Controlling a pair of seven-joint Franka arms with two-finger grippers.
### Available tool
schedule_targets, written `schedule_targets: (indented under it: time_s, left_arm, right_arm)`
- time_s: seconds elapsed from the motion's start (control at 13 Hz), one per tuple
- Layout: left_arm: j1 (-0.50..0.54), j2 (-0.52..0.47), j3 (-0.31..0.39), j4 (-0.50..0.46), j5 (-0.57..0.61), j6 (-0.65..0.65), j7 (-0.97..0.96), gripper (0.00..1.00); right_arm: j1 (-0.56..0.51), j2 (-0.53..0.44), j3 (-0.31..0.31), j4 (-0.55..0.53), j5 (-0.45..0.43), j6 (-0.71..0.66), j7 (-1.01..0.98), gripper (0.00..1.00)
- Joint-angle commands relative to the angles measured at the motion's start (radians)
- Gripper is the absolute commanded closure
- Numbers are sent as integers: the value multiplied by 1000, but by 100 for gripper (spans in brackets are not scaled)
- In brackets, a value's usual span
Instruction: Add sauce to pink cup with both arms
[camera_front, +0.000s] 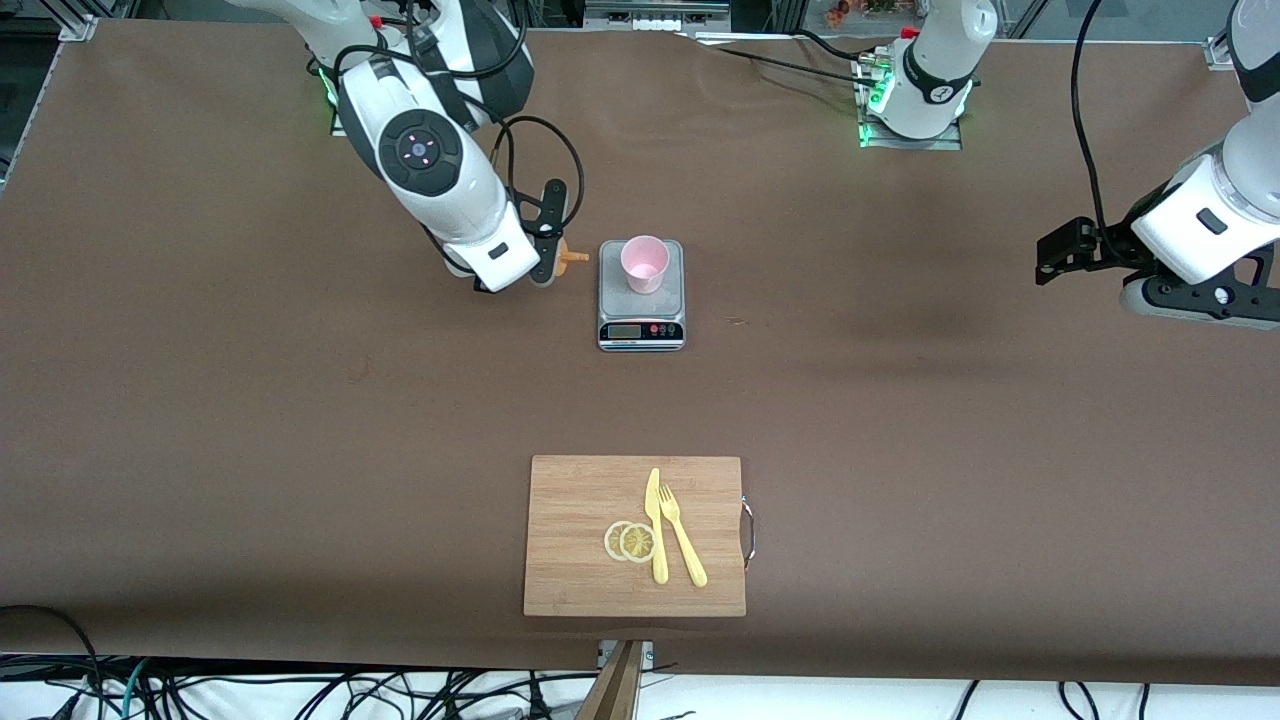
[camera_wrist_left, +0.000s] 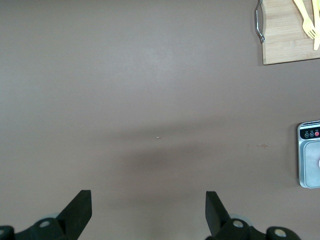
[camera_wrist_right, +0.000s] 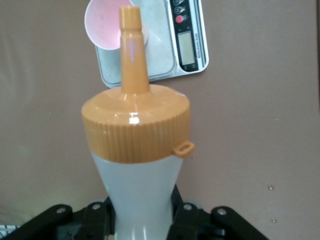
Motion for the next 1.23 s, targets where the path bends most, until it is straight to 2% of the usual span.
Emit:
schedule_targets:
  time_s: [0.0,0.15,0.46,1.15]
  left_arm:
    - [-2,7,0,23,-4,-18,14,0]
    - [-2,7,0,23,-4,-17,14,0]
    - [-2,7,0,25,-4,-15,12,0]
    - [-2,6,0,23,-4,-18,11,0]
  right_arm:
    - [9,-20,42,-34,-46,-11,43,76]
    - [9,-20,73,-54,-72,-8,67,76]
    - [25,7,90,-66,-87,-14,69,76]
    - [65,78,94,-67,-116,-12,92,76]
